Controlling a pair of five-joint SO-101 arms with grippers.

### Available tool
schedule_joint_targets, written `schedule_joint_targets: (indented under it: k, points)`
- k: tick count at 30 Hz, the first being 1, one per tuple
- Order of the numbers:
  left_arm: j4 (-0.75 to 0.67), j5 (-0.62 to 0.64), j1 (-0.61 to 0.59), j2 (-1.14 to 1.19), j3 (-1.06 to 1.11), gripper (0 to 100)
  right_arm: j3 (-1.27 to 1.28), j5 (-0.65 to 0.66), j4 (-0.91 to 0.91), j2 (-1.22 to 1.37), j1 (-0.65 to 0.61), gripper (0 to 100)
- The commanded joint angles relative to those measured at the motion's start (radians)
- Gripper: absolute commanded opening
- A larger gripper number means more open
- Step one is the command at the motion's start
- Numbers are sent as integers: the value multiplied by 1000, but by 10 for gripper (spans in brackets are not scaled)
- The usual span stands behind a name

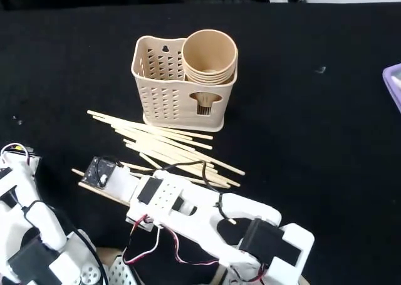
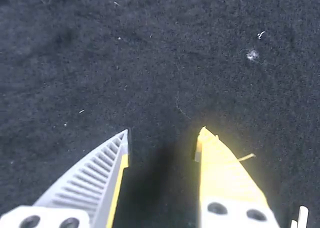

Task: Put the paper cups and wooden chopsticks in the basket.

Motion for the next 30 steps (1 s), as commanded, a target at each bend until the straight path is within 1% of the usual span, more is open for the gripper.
schedule_joint_targets:
  k: [1,4,9,14,17,20,27,30]
  points:
    - [-17,6,-2,-23,-44,220,-12,-9,2,8,-15,39]
    - [-17,6,-2,-23,-44,220,-10,-8,11,8,-15,39]
    - [-17,6,-2,-23,-44,220,-25,-2,89,-13,-14,38]
    - [-17,6,-2,-23,-44,220,-35,0,187,-177,2,11]
    - [-17,6,-2,-23,-44,220,-28,0,215,-288,49,11]
    - [-17,6,-2,-23,-44,220,-13,0,215,-338,89,11]
    - [-17,6,-2,-23,-45,220,1,0,135,-249,94,11]
    - [-17,6,-2,-23,-44,220,-42,0,172,-240,124,11]
